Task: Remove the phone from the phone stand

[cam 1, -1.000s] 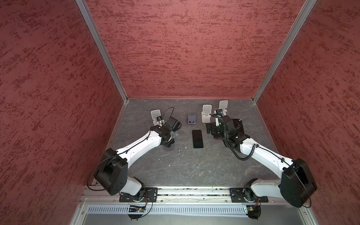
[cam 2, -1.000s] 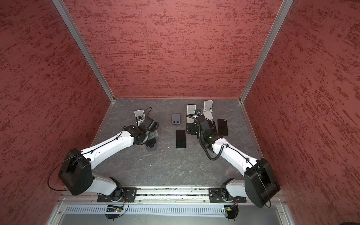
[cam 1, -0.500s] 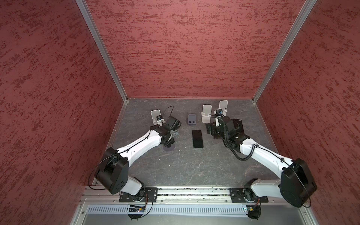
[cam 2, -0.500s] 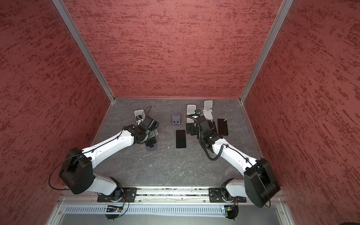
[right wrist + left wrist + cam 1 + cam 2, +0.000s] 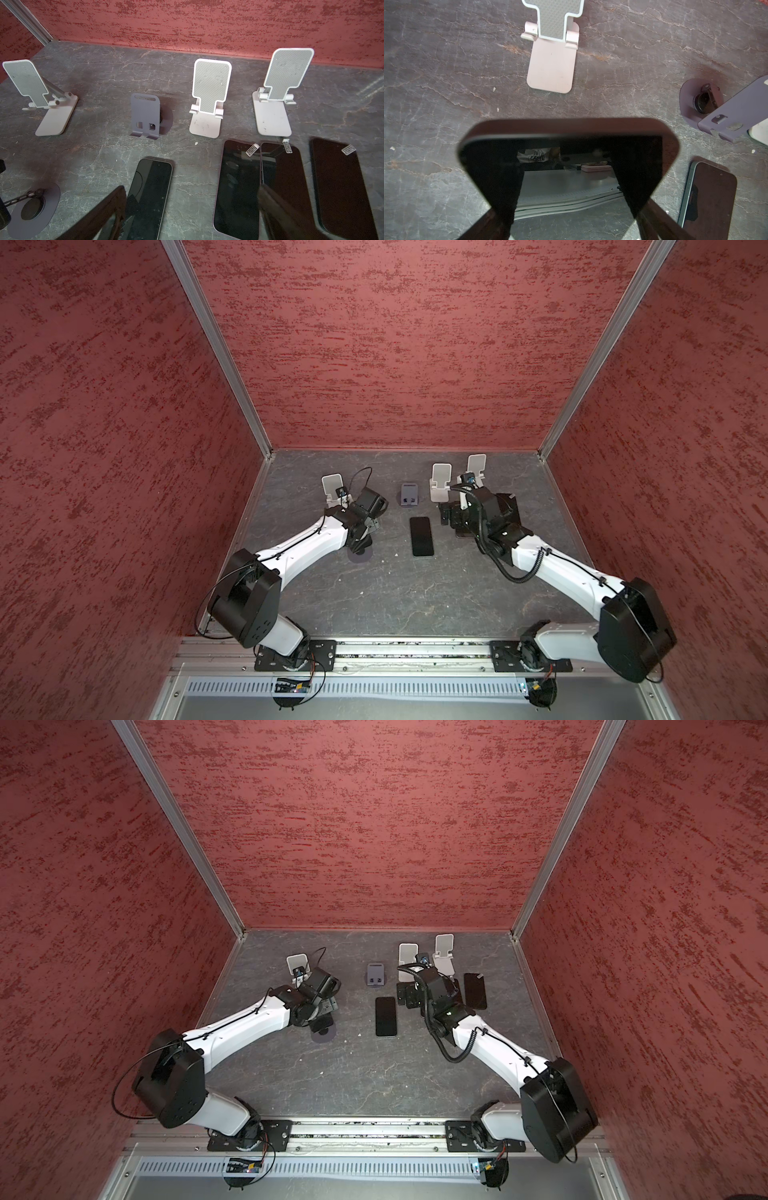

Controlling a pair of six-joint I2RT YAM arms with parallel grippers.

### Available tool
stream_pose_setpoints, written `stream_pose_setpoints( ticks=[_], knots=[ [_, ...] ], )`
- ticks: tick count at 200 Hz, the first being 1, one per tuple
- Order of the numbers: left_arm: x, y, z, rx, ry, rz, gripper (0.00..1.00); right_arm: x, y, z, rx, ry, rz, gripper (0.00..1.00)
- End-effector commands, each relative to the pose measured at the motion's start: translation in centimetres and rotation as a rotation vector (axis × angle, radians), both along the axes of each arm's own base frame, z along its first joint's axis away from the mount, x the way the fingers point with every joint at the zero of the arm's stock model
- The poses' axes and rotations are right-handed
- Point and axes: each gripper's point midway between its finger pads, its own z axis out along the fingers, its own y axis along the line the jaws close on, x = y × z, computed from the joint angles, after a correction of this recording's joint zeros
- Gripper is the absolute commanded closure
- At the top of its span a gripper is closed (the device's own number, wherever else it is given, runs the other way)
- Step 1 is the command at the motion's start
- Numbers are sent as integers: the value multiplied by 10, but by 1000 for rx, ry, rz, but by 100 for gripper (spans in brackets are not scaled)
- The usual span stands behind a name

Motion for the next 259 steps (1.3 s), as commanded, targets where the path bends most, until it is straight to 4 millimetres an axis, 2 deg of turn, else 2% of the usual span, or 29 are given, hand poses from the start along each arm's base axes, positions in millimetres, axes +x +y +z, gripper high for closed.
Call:
stream_pose_setpoints(
  ticks=[1, 69, 167, 259],
  knots=[
    [3, 2, 1, 0, -10, 12, 15, 3, -3, -1, 11, -8, -10, 1],
    [2, 3, -1, 5, -6, 11, 19, 3, -4, -2, 9, -4, -12, 1],
    [-3, 9, 1, 22, -7, 14, 31, 4, -2, -5, 9, 2, -8, 1],
    [-4, 9, 16, 56, -35, -6, 34, 5, -1, -7, 10, 9, -6, 1]
  ],
)
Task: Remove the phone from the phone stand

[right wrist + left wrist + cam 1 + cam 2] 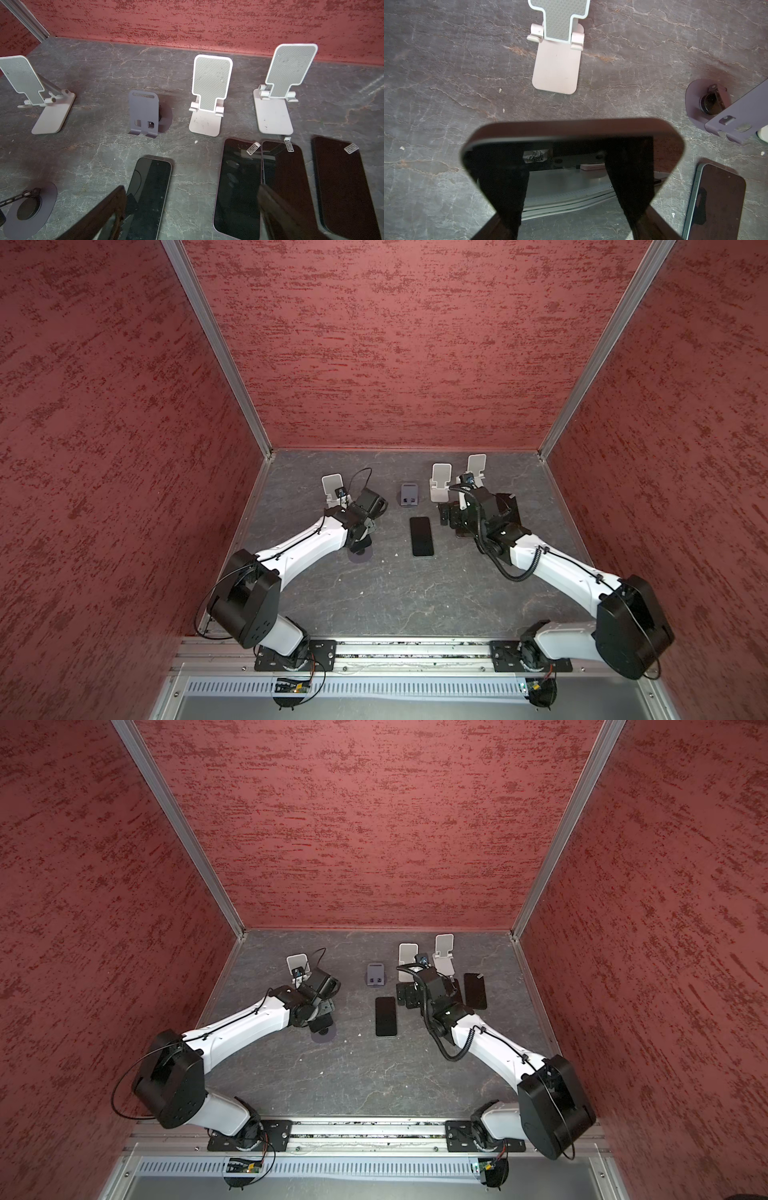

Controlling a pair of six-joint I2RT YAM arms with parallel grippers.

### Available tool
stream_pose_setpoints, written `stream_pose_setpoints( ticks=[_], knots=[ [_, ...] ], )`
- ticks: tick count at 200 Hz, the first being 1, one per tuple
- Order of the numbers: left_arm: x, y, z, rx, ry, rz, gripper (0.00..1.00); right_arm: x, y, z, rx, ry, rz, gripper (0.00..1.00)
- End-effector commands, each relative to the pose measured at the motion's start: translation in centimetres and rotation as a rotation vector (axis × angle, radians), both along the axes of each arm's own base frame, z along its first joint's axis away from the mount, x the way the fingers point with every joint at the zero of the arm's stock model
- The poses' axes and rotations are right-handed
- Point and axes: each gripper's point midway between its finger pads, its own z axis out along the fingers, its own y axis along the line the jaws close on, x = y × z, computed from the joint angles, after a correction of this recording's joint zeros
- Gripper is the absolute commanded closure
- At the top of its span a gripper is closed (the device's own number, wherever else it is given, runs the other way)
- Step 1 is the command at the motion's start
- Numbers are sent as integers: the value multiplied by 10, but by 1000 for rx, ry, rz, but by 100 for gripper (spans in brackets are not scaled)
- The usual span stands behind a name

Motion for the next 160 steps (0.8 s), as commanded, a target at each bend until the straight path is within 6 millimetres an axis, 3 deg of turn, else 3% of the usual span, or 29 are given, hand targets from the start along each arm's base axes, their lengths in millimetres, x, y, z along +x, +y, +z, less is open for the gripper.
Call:
stream_pose_setpoints(
  ticks=[1, 160],
  knots=[
    [-1, 5, 16, 31, -37, -8, 34, 3, -2, -1, 15, -4, -7, 1],
    [-2, -4, 49, 73, -95, -88, 34, 4, 0, -2, 17, 1, -1, 1]
  ],
)
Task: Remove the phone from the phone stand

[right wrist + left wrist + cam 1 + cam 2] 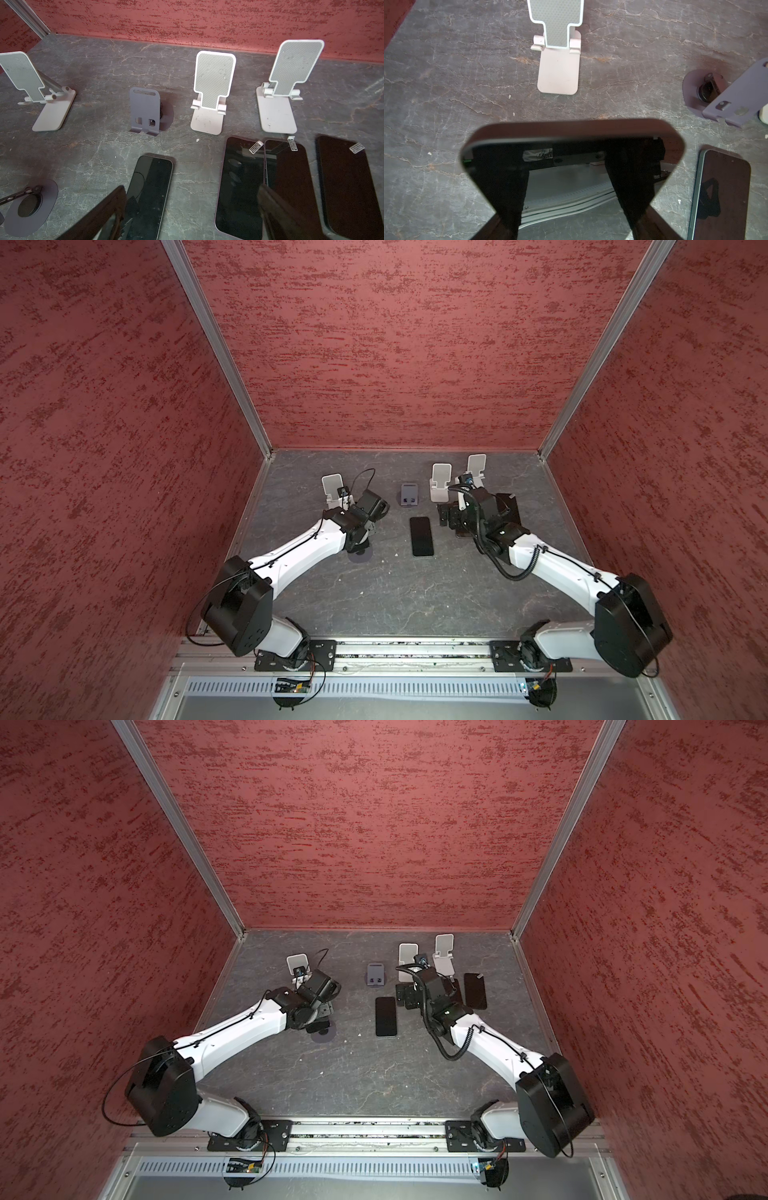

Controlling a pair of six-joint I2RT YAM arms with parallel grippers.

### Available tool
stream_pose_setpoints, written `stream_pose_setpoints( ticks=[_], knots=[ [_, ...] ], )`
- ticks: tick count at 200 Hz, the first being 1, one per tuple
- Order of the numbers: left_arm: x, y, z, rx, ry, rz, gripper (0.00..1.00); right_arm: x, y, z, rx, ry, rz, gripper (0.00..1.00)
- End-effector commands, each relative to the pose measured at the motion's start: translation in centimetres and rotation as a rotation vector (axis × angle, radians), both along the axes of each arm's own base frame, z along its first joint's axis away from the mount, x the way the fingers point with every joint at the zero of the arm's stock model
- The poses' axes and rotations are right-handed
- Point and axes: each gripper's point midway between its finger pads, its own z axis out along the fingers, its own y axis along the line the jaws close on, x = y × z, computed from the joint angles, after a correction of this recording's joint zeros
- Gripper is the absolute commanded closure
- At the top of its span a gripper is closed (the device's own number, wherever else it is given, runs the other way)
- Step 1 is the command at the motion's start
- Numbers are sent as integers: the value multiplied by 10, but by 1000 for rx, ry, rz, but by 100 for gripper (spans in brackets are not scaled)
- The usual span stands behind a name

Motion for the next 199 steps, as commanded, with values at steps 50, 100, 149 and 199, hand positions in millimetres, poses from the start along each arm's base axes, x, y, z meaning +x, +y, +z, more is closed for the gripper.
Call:
stream_pose_setpoints(
  ticks=[50, 100, 149, 199],
  knots=[
    [6, -10, 50, -8, -117, -66, 34, 4, -2, 5, 21, -14, -11, 1],
    [1, -27, 64, 15, -129, -129, 34, 3, -1, 9, 40, -16, -13, 2],
    [-3, -54, 71, 45, -131, -214, 34, 0, -7, 12, 28, -24, -29, 1],
    [-4, -86, 65, 72, -98, -305, 34, -3, -12, 13, 21, -26, -42, 1]
  ],
)
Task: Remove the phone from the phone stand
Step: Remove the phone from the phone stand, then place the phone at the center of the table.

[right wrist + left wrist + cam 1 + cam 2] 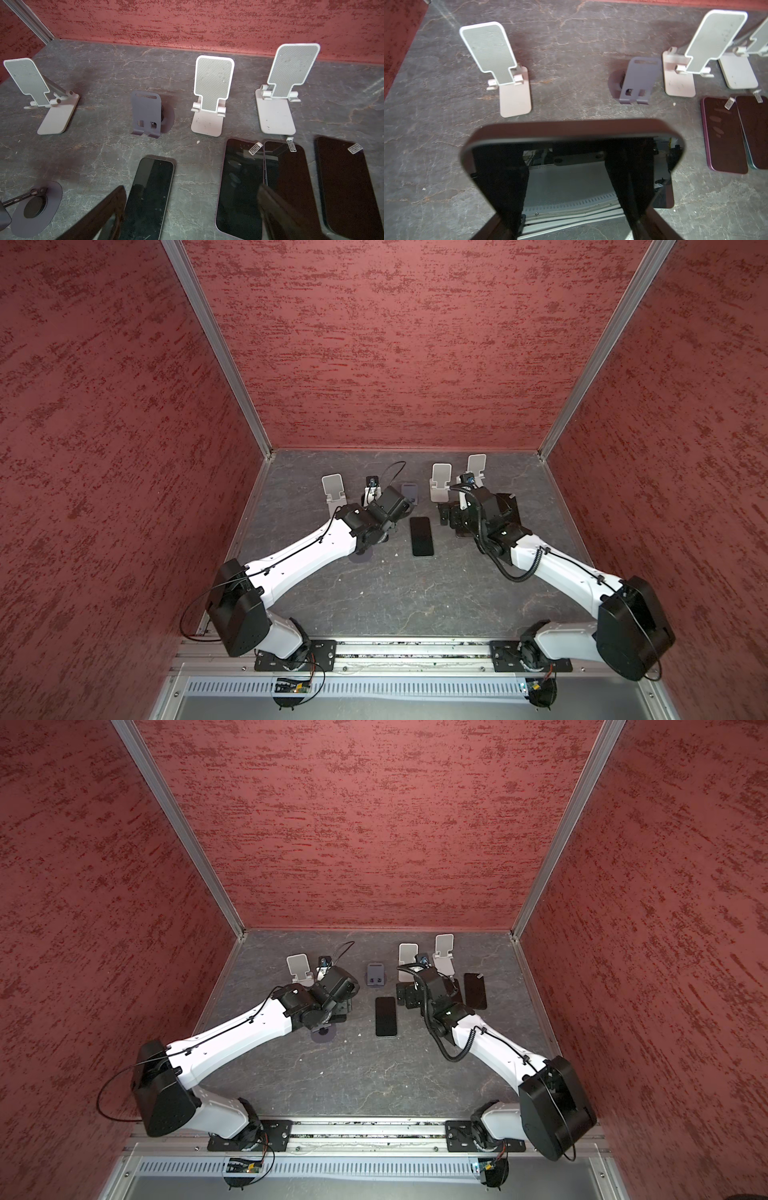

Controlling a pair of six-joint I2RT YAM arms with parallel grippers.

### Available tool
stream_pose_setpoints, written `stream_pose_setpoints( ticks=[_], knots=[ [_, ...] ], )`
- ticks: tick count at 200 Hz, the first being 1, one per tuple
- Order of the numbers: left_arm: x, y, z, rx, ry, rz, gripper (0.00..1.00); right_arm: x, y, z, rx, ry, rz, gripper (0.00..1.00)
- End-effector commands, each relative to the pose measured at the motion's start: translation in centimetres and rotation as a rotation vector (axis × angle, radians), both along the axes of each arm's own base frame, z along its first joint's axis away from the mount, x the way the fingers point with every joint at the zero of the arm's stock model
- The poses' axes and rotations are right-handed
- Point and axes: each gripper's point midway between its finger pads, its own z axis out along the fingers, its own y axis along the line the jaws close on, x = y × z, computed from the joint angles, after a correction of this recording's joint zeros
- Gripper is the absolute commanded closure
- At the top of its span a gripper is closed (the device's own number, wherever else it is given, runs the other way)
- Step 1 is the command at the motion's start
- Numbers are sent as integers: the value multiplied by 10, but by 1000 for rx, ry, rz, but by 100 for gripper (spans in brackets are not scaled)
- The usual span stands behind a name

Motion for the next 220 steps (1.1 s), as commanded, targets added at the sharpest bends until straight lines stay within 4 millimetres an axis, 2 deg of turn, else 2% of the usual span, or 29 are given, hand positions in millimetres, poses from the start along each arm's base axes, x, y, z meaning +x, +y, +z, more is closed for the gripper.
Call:
stream_pose_setpoints(
  ticks=[1, 71, 220],
  knots=[
    [2, -13, 6, 27, -11, -41, 34, -1, -10, 5, 5, -12, -37, 1],
    [1, -44, -6, 4, 31, -116, 34, -4, -14, 6, 11, -12, -44, 1],
    [2, -63, -57, -18, 193, -179, 35, -3, -13, -5, 24, 8, -41, 1]
  ],
)
